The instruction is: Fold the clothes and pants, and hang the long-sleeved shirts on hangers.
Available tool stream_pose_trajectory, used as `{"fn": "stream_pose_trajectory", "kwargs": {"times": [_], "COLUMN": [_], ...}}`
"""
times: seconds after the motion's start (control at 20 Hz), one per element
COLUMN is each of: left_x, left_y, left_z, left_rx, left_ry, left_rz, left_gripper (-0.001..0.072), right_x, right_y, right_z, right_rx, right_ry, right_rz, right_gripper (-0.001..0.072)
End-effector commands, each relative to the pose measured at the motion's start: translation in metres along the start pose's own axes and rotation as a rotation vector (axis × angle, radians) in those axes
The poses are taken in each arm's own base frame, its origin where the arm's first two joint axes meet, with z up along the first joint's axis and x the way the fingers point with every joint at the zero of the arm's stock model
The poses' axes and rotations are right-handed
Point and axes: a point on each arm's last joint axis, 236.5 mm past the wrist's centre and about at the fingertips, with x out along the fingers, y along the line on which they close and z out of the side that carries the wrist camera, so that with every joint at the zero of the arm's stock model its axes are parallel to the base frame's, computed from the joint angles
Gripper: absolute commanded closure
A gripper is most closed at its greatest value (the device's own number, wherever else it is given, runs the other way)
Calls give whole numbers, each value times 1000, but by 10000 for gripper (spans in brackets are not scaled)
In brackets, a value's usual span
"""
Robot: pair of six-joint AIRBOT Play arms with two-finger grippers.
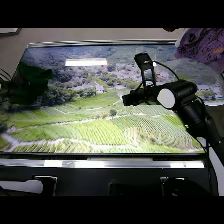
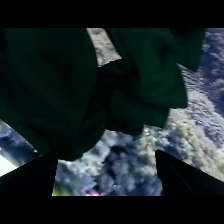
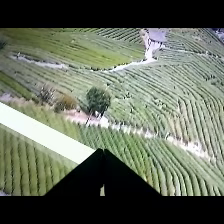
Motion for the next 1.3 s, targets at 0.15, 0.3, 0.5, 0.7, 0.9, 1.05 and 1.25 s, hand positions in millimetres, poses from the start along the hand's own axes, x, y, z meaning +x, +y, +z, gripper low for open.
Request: {"fn": "stream_pose_trajectory", "kwargs": {"times": [0.15, 0.3, 0.5, 0.7, 0.9, 1.05, 1.25], "left_x": [88, 89, 109, 107, 72, 25, -59], "left_y": [24, 24, 29, 28, 18, -25, -117], "left_z": [-16, -12, -30, -38, -55, -57, -79], "left_rx": [-69, -61, -63, -68, -52, 50, 81], "left_ry": [-5, -25, 11, 48, 165, 212, 267], "left_rz": [26, 19, 29, 32, 58, -24, -267], "left_gripper": [-13, -13, 270, 685, 690, 692, 692], "right_x": [0, 0, 0, 0, 0, 0, 0], "right_y": [0, 0, 0, 0, 0, 0, 0], "right_z": [0, 0, 0, 0, 0, 0, 0], "right_rx": [-1, -1, -1, -1, -1, -1, -1], "right_ry": [-1, -1, -1, -1, -1, -1, -1], "right_rz": [0, 0, 0, 0, 0, 0, 0], "right_gripper": [679, 679, 679, 679, 679, 679, 679]}}
